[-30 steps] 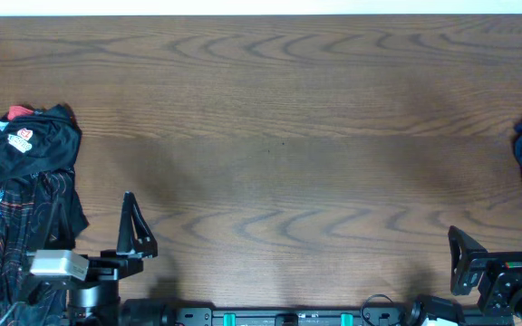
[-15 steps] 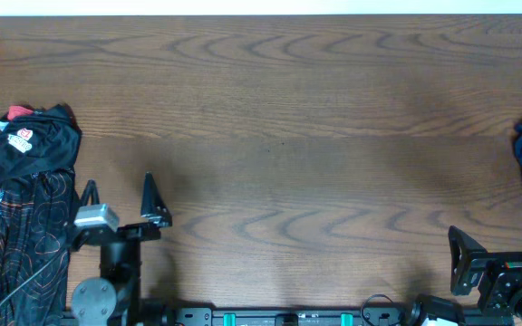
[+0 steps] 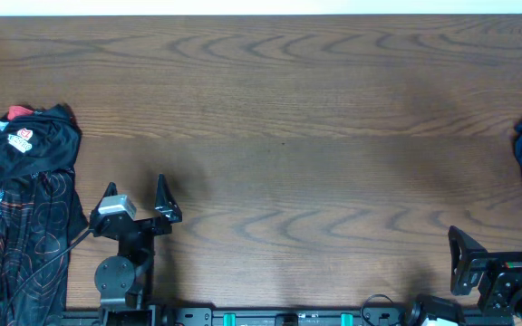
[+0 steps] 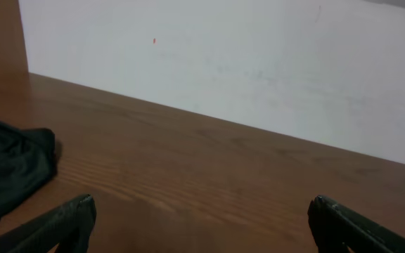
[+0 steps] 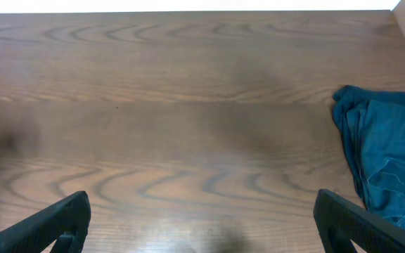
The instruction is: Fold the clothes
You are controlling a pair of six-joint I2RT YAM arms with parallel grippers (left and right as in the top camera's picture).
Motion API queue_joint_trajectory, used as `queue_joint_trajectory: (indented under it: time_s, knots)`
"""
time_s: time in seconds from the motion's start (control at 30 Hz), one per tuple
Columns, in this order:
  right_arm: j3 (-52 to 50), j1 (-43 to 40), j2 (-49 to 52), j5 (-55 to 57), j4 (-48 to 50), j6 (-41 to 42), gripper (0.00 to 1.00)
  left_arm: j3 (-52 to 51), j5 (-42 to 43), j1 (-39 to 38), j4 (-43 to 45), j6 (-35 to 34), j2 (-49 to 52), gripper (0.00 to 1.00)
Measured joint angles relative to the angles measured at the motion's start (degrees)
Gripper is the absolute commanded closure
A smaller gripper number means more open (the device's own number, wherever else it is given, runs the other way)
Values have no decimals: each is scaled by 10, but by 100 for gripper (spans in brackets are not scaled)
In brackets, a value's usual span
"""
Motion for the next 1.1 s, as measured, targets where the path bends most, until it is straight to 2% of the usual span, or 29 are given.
queue_joint_trajectory:
  time_s: [0.4,1.1]
  knots:
    - [0,0,0,0,0,0,1,-12,3,0,-34,0,0,2]
    - [0,0,0,0,0,0,1,-12,4,0,-34,0,0,2]
